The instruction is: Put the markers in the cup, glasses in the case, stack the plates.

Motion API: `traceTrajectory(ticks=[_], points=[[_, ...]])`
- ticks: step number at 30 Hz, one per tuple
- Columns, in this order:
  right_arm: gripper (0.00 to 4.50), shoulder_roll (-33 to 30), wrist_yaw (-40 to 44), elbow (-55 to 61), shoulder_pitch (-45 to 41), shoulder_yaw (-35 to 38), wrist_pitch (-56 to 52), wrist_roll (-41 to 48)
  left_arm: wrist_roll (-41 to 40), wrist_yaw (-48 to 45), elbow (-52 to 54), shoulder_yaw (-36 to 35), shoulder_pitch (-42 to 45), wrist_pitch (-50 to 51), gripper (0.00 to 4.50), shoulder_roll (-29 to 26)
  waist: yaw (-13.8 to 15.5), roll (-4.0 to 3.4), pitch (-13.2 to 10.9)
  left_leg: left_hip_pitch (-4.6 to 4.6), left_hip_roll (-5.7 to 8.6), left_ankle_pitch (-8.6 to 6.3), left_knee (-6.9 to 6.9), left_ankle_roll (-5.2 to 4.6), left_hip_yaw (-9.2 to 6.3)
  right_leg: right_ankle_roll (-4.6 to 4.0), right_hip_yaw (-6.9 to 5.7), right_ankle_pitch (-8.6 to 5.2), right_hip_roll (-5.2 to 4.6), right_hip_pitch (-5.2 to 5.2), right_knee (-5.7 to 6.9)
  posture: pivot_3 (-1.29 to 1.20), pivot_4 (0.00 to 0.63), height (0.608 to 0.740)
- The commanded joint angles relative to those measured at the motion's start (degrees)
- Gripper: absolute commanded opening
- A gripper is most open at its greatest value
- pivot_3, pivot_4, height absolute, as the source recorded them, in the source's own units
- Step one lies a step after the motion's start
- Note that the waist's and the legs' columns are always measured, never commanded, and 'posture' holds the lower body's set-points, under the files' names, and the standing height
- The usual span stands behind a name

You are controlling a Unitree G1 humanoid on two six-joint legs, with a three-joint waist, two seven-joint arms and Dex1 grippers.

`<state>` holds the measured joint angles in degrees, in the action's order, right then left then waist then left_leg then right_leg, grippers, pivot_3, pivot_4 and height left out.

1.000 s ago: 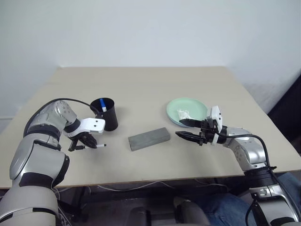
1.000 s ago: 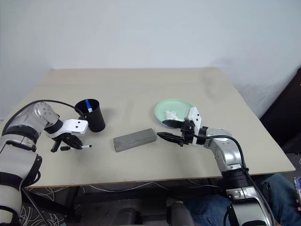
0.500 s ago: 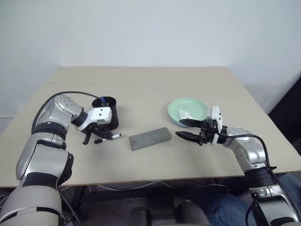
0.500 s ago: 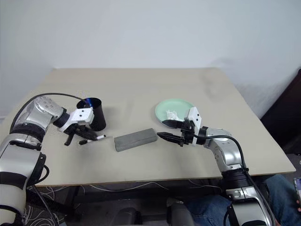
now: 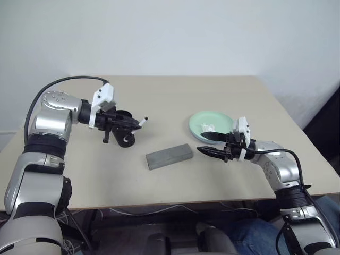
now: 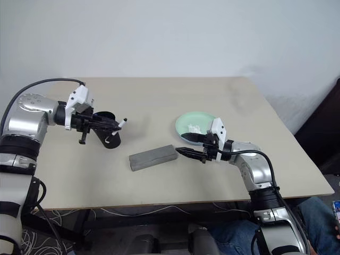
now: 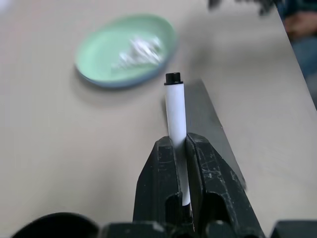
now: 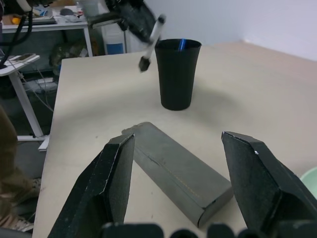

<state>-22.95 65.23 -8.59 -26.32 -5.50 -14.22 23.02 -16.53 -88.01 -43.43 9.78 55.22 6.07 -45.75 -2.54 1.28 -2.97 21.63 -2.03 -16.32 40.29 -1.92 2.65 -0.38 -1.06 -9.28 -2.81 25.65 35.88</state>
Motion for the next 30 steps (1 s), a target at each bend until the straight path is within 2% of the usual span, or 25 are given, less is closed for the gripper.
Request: traceTrajectory(ticks=[1,14,19,30], points=[[3.05,0.0,0.6,0.6,-1.5,0.9,0.9,0.7,-1.7,4.3,2.3,-5.3,1.2,1.6,0.01,1.0,0.0,0.0,0.0,0.0,0.0,0.0,0.0,0.0,0.01,0.0,0.01,0.0,0.0,0.0,0.0,0.0,0.0,0.721],[3.05,-0.3,0.6,0.6,-1.5,1.0,0.7,0.7,-1.7,21.8,3.5,-17.8,0.2,-1.6,0.01,2.9,0.0,0.0,0.0,-0.04,0.01,0.0,-0.01,0.01,0.02,0.01,0.01,0.01,0.0,-0.03,0.02,0.0,0.0,0.721],[3.05,0.0,0.6,0.1,-1.8,0.8,0.9,0.6,-2.3,26.7,6.2,-21.3,-6.3,-3.0,0.01,3.5,-0.1,-0.03,0.0,-0.1,0.01,0.0,-0.03,0.01,0.05,0.01,0.02,0.02,-0.02,-0.07,0.0,0.0,0.0,0.721],[3.05,0.3,1.0,-0.2,-2.0,0.5,1.1,0.5,-2.6,35.7,6.4,-25.8,-13.9,-9.0,0.01,8.2,0.0,0.0,0.0,-0.09,0.01,0.01,-0.02,0.03,0.03,0.01,-0.02,0.04,-0.04,-0.09,-0.01,0.0,0.0,0.721]])
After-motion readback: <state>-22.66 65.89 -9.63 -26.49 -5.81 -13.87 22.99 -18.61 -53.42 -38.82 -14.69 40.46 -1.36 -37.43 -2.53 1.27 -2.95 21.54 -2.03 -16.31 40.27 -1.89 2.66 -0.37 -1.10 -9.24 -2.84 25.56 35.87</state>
